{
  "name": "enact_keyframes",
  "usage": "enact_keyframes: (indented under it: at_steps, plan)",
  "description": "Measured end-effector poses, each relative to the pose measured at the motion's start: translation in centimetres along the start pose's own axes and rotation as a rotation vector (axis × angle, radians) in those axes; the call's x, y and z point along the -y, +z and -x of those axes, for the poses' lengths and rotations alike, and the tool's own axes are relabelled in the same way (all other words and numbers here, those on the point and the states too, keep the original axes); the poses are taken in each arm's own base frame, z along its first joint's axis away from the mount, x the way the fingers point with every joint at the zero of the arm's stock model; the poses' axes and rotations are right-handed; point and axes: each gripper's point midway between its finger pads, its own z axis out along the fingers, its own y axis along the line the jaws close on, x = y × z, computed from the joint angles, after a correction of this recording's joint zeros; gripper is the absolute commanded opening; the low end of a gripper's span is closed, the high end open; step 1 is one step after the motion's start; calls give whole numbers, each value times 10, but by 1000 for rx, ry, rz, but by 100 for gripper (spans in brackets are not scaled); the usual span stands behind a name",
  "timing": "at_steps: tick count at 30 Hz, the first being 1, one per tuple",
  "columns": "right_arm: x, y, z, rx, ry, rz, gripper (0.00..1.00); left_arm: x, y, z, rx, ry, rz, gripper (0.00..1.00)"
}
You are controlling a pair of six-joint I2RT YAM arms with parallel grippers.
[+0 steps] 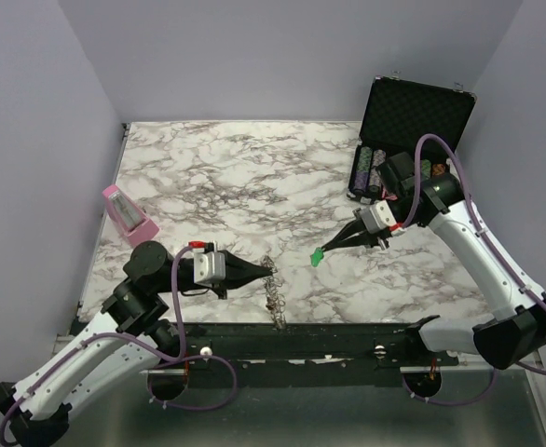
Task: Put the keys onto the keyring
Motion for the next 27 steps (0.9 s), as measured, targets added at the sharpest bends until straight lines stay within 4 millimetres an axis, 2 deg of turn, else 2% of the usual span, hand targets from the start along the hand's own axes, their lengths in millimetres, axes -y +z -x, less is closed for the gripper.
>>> enact_keyframes:
  at_steps: [5,14,21,27]
  plan:
    - [-13,5,1,6,-38,23,0,1,12,1,-12,36,-26,0]
    - [-17,7,7,13,-42,35,1,1,28,4,-28,92,-42,0]
    - [-20,8,10,13,-18,37,0,-4,38,-5,-62,145,-26,0]
    - [-24,9,14,40,14,38,0,-6,44,-5,-74,170,-27,0]
